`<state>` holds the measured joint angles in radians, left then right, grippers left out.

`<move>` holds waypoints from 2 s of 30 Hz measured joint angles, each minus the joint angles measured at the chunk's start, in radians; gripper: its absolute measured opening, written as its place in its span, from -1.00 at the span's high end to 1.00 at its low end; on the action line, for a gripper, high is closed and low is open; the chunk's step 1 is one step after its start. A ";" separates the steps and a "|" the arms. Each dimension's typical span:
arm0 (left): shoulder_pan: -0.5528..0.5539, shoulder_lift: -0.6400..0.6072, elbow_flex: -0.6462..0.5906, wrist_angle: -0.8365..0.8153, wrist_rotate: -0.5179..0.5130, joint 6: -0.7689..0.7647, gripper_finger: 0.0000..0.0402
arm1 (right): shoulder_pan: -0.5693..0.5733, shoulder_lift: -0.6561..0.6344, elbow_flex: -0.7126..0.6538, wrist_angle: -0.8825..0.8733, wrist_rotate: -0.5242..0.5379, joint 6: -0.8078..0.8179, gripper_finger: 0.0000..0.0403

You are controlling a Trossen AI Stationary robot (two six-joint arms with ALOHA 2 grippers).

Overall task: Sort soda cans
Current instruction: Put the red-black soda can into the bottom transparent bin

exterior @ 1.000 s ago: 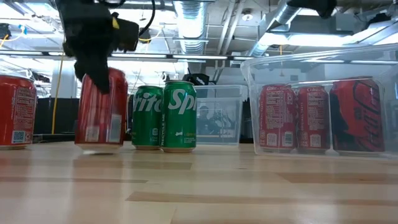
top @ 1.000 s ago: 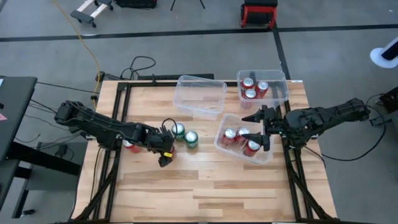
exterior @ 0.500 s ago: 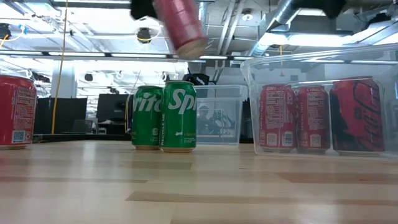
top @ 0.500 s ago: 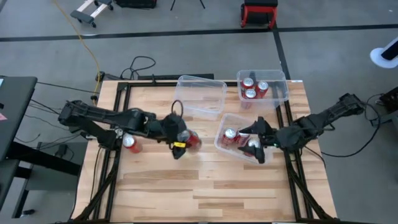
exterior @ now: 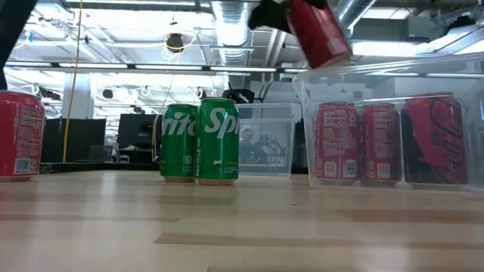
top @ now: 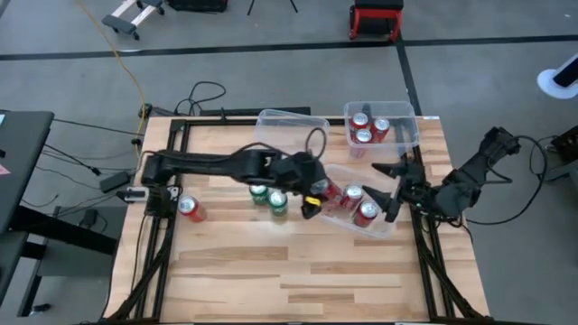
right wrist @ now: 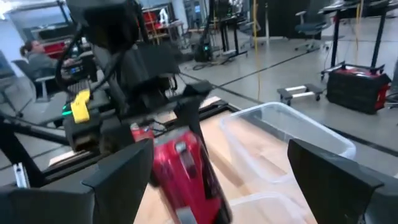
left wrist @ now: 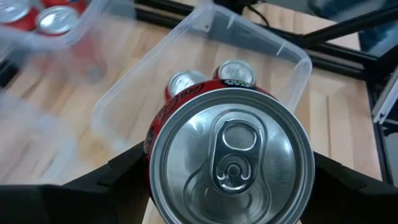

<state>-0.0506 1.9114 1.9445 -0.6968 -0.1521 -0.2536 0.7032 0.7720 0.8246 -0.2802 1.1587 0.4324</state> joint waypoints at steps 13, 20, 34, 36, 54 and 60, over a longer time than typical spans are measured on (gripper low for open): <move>0.033 0.222 0.172 0.050 0.127 0.046 -0.48 | 0.070 -0.014 0.000 -0.039 0.111 0.004 -0.93; 0.008 0.238 0.173 0.055 0.174 0.123 -0.48 | 0.070 -0.014 0.000 -0.041 0.110 0.004 -0.93; 0.023 0.236 0.143 0.007 0.192 0.190 -0.48 | 0.067 -0.013 0.000 -0.040 0.110 0.013 -0.93; 0.026 0.234 0.143 0.000 0.197 0.193 -0.48 | 0.067 -0.013 0.000 -0.040 0.110 0.013 -0.93; 0.036 0.312 0.143 0.066 0.200 0.197 -0.61 | 0.067 -0.006 -0.001 -0.044 0.109 0.013 -0.93; 0.044 0.320 0.143 0.088 0.200 0.193 -0.62 | 0.067 -0.006 -0.001 -0.049 0.108 0.012 -0.93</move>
<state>-0.0068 2.2318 2.0876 -0.6091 0.0478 -0.0609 0.7700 0.7662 0.8234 -0.3287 1.2663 0.4442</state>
